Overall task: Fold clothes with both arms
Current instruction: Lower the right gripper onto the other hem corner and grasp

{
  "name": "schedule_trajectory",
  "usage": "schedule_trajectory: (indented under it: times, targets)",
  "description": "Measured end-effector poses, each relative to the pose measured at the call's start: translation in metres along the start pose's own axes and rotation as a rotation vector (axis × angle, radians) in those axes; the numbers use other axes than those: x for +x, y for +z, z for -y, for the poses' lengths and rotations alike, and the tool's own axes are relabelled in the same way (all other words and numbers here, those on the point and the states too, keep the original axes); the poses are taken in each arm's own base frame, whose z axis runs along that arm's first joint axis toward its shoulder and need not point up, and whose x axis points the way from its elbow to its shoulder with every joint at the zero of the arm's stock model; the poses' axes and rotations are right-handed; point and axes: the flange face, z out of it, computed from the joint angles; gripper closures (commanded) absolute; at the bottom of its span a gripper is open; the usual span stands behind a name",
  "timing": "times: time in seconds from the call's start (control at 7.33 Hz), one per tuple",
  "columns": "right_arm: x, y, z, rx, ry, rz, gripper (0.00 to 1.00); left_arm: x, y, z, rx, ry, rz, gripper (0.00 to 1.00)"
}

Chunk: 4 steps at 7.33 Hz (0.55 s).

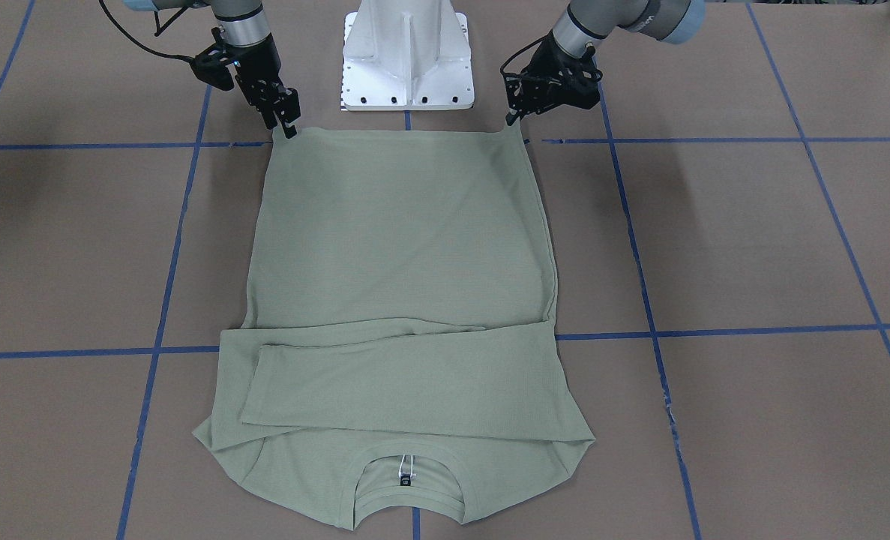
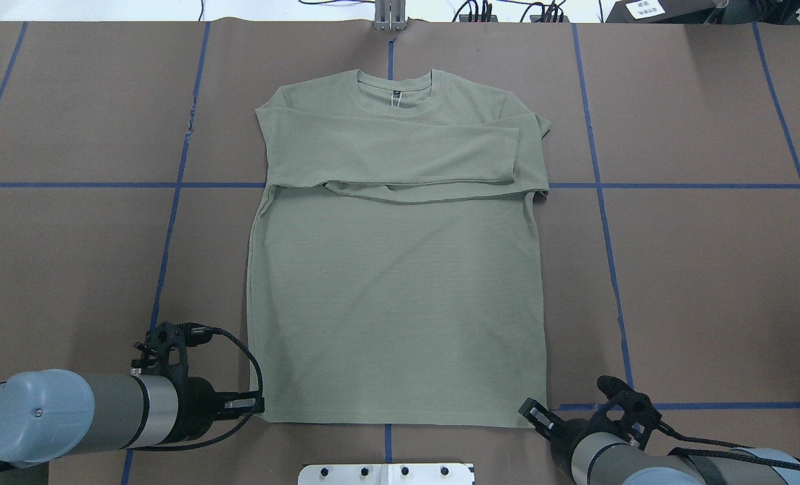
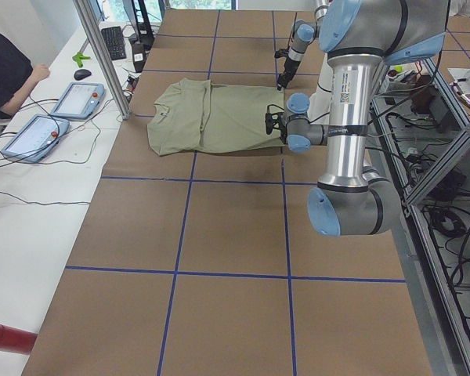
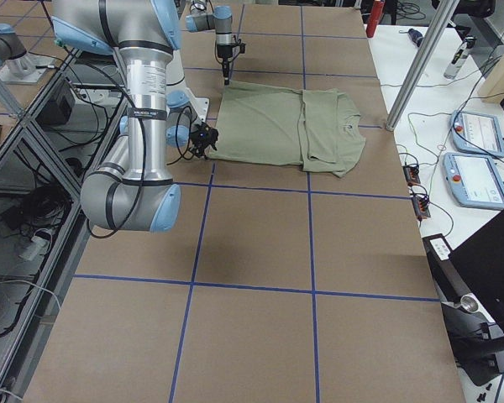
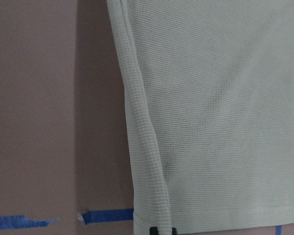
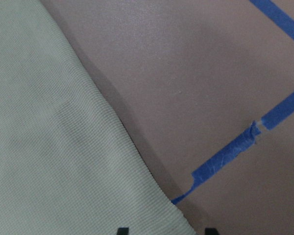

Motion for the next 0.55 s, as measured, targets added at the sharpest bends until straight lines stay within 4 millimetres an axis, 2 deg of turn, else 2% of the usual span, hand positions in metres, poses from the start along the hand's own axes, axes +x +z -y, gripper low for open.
schedule_trajectory:
  times: [0.27,0.55]
  targets:
    - [-0.0009,-0.0008,0.0001,0.0,0.0,-0.001,0.97,0.0006,-0.0007,-0.0001,0.0,0.0,-0.002,1.0]
    - [-0.0026,-0.0031,0.0002,-0.002,0.003,0.002,1.0,0.0018,-0.0022,-0.0002,0.0,0.001,-0.005,1.0]
